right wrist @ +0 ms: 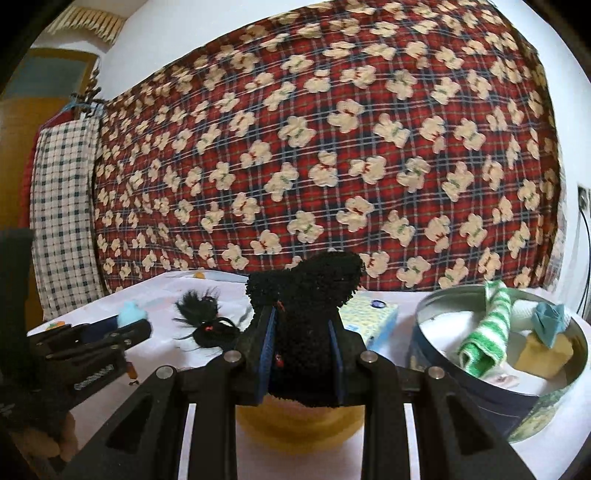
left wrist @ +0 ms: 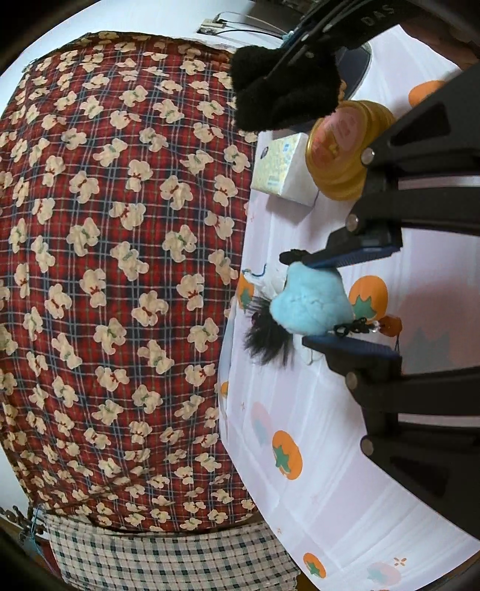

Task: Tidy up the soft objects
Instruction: 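Carry the black pouch and light-blue plush with both grippers toward the tin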

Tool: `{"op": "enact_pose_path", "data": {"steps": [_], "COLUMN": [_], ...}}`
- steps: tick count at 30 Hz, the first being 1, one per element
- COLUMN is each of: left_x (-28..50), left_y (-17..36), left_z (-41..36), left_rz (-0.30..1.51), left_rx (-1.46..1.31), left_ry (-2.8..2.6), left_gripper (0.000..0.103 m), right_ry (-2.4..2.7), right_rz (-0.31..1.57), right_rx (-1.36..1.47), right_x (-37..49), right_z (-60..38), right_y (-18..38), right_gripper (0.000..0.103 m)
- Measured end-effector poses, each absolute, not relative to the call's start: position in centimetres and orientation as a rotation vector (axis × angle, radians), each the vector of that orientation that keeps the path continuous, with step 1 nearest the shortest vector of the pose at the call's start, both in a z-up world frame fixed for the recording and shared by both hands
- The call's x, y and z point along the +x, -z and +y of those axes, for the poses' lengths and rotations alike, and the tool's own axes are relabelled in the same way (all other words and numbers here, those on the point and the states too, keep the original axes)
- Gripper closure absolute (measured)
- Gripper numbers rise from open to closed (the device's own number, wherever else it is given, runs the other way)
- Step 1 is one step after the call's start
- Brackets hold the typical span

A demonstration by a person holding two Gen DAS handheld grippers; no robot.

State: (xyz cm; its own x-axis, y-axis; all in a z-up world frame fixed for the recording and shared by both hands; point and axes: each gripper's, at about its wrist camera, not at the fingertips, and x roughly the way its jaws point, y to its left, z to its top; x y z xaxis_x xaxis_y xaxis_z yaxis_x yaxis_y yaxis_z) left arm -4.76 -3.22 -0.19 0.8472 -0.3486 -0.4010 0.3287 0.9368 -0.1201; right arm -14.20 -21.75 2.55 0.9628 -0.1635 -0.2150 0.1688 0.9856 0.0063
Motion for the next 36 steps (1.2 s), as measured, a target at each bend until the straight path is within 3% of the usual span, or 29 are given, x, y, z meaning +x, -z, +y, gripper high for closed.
{"op": "enact_pose_path", "data": {"steps": [20, 36], "left_x": [-7.5, -8.9], "left_y": [-0.4, -1.5], "left_z": [-2.8, -10.4], "left_rz": [0.361, 0.359], "left_rx": [-0.085, -0.056], "left_ry": [0.37, 0.547], "left_gripper": [0.069, 0.069], "right_ry": [0.218, 0.301], "right_rz": [0.169, 0.224], "right_rx": [0.067, 0.107], "right_x": [-17.1, -17.3], "right_z": [-26.0, -30.2], "right_y": [-3.0, -2.8], "right_gripper": [0.074, 0.074]}}
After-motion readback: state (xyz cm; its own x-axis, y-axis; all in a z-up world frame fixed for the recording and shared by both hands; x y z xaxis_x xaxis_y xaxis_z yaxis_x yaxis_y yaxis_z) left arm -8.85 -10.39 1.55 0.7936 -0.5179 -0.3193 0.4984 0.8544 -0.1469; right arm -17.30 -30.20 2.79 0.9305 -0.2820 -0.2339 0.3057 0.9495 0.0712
